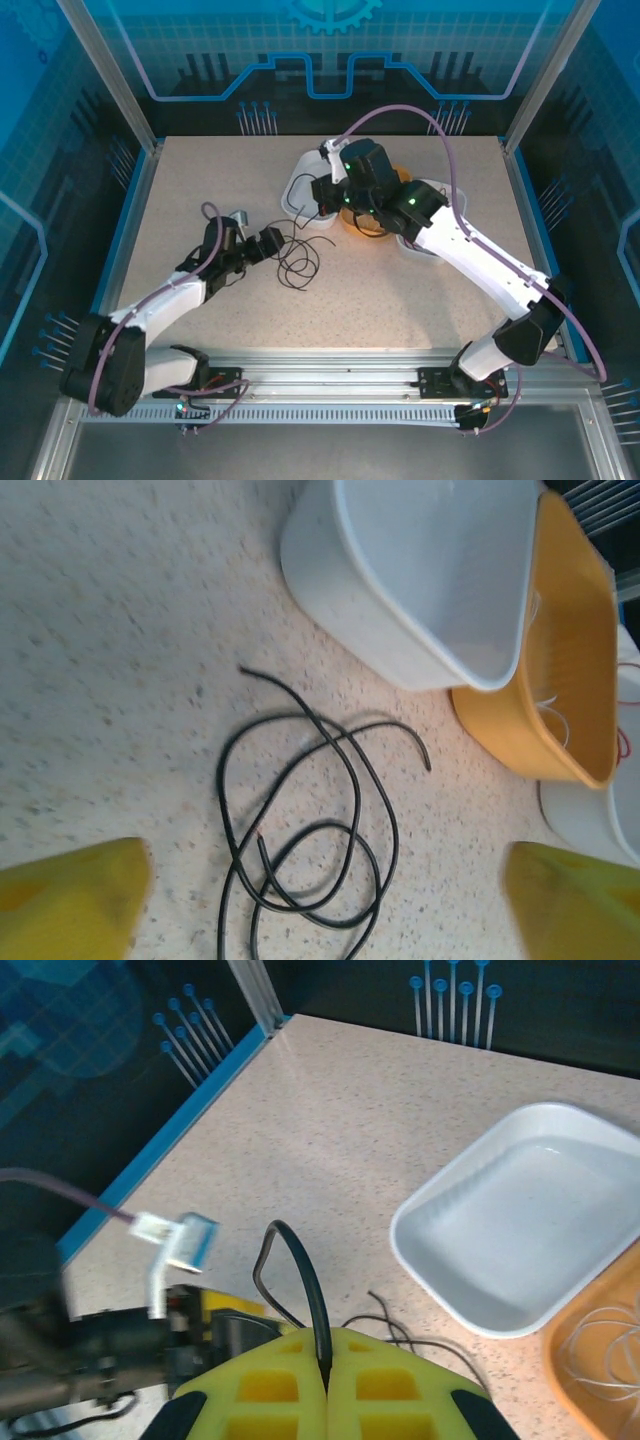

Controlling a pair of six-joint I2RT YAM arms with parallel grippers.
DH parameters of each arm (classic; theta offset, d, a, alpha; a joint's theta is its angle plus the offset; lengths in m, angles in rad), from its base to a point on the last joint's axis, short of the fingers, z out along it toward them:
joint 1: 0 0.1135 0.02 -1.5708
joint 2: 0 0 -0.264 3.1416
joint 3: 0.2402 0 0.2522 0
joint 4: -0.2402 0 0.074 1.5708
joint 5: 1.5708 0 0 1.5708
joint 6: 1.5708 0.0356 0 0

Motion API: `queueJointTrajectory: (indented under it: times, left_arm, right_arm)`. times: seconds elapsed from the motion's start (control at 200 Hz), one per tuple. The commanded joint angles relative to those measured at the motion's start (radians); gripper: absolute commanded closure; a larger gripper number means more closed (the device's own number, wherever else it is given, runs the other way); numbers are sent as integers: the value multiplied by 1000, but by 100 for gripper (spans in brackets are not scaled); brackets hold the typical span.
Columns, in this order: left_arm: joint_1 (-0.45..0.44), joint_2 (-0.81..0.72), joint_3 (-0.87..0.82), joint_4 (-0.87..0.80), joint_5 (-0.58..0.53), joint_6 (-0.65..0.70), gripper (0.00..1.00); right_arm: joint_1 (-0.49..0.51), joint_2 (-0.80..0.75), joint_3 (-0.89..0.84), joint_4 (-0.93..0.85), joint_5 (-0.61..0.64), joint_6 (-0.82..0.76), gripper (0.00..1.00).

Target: Untangle the cables

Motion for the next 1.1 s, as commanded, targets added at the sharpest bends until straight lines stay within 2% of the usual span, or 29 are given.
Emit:
queueJointTrajectory:
  times: [0.0,0.22,0.395,0.515,0.605,0.68,0.835,1.096]
  left_arm:
    - [13,-90,-5,-96,-41,-9,1]
    - [15,-228,50,-239,15,-4,1]
    - [22,-306,82,-252,127,-22,1]
    - [30,-343,100,-235,107,-72,1]
    - [31,-318,110,-182,101,-82,1]
    - [31,-247,155,-223,108,-61,1]
    - [28,-132,203,-273,201,2,1]
    - [30,-202,169,-316,138,26,1]
  right_arm:
    - [-32,51,44,6,47,-45,100]
    - [-75,215,135,46,84,-77,100]
    - [-96,347,257,8,106,-98,100]
    - [-102,413,321,-10,74,-102,100]
    - [-102,435,344,-5,39,-92,100]
    - [-101,436,350,8,-6,-80,100]
    - [-99,432,374,19,-50,-73,100]
    - [-118,490,510,-32,21,-111,100]
